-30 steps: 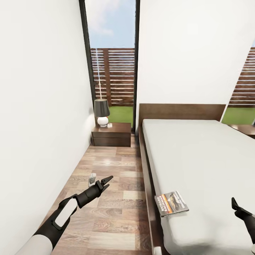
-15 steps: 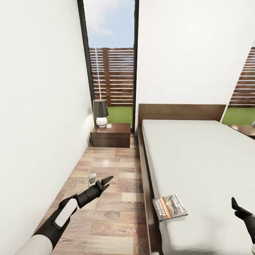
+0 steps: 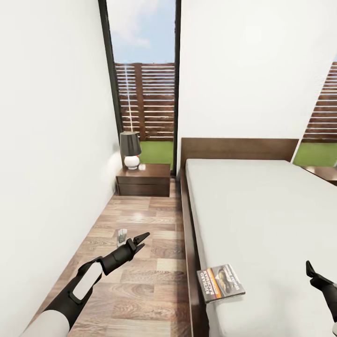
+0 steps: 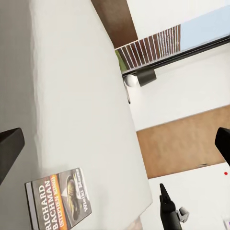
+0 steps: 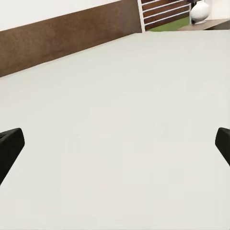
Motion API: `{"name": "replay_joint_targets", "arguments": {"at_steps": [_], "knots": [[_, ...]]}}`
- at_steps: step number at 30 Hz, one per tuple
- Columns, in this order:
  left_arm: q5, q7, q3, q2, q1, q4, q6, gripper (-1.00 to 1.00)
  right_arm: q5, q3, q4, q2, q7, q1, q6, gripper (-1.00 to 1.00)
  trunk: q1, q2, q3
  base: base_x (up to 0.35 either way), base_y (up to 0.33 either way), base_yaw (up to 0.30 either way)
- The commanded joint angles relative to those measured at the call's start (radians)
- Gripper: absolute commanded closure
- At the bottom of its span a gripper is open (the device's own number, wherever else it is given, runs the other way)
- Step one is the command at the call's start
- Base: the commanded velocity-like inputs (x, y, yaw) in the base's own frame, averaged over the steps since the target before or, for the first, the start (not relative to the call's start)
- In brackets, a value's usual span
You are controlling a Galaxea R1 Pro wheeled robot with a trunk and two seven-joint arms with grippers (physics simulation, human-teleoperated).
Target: In the bedroom, move the book from the bed onto either nightstand, and place the two sandals side by side next to the bed.
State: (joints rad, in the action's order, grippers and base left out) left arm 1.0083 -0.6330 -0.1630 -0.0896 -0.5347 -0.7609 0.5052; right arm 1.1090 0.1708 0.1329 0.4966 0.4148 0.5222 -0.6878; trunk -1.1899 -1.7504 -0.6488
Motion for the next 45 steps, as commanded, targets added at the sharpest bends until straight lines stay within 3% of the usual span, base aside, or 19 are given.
{"name": "replay_joint_targets", "arguments": {"at_steps": [1,27,30,32,34,35,36,39,42,44,45], "knots": [[0.01,0.001,-0.003,-0.001,-0.001,0.001,0.007,-1.0,0.011,0.007,-0.001,0.0,0.006,0.001,-0.002,-1.0,0.0,0.0,-0.001,0.004,-0.003,0.0],[0.011,0.003,-0.004,-0.001,-0.001,0.006,0.006,-1.0,0.011,0.006,-0.001,0.0,0.01,0.001,-0.01,-1.0,0.0,0.0,-0.001,0.06,0.0,0.0],[0.01,0.003,-0.018,0.001,-0.001,0.012,0.006,-1.0,0.012,0.006,-0.001,0.0,0.011,0.001,-0.01,-1.0,0.0,0.0,-0.001,0.0,0.0,0.0],[0.01,-0.011,-0.055,0.001,-0.001,0.013,0.007,-1.0,0.012,0.006,-0.001,0.0,0.011,0.001,-0.01,-1.0,0.0,0.0,-0.001,0.0,0.0,0.0],[0.011,-0.058,-0.089,-0.004,0.0,0.022,0.007,-1.0,0.012,0.006,-0.001,0.0,0.012,0.001,-0.01,-1.0,0.0,0.0,-0.001,0.0,0.0,0.0],[0.01,-0.144,-0.112,-0.007,0.0,0.057,0.007,-1.0,0.012,0.006,-0.001,0.0,0.012,0.001,-0.01,-1.0,0.0,0.0,-0.001,0.0,0.0,0.0],[0.009,-0.18,-0.117,-0.007,0.0,0.075,0.007,-1.0,0.012,0.006,-0.001,0.0,0.012,0.001,-0.01,-1.0,0.0,0.0,-0.001,0.0,0.0,0.0],[-0.012,-0.394,-0.136,-0.008,0.001,0.207,0.004,-1.0,0.012,0.006,-0.001,0.0,0.013,0.001,-0.01,-1.0,0.0,0.0,-0.001,0.0,0.0,0.0],[-0.061,-0.495,-0.147,-0.01,0.001,0.262,0.004,-1.0,0.012,0.006,-0.001,0.0,0.012,0.001,-0.01,-1.0,0.0,0.0,-0.001,0.0,0.0,0.0],[-0.105,-0.537,-0.151,-0.012,0.001,0.286,0.004,-1.0,0.012,0.006,-0.001,0.0,0.013,0.001,-0.01,-1.0,0.0,0.0,-0.001,0.0,0.0,0.0],[-0.109,-0.541,-0.151,-0.012,0.001,0.289,0.004,-1.0,0.012,0.006,-0.001,0.0,0.013,0.001,-0.011,-1.0,0.0,0.0,-0.001,0.0,0.0,0.0]]}}
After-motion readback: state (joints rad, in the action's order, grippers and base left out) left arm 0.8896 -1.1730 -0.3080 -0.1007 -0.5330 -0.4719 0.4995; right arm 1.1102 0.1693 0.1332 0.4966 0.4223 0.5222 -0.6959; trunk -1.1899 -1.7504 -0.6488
